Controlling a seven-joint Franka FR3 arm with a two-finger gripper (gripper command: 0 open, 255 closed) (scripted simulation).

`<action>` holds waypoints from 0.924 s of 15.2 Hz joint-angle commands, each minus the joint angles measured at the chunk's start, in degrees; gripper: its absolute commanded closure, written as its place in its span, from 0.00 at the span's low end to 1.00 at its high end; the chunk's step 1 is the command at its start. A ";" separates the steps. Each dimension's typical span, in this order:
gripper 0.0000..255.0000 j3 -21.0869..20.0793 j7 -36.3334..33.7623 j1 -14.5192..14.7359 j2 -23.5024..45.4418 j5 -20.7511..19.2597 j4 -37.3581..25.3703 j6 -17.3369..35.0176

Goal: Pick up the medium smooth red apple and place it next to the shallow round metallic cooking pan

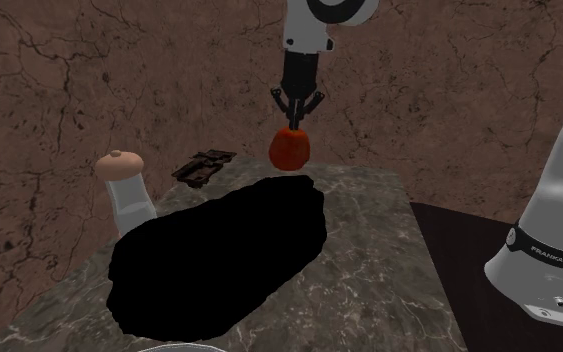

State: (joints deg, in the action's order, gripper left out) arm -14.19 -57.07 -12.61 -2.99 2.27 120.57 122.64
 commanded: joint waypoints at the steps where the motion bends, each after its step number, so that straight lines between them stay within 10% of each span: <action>1: 1.00 0.06 0.10 -0.04 -0.38 0.08 -1.18 -1.57; 14: 1.00 0.31 0.22 -0.17 -2.33 0.41 -9.15 -11.44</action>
State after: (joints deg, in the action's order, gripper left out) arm -13.93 -56.89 -12.74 -5.34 2.70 112.31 112.10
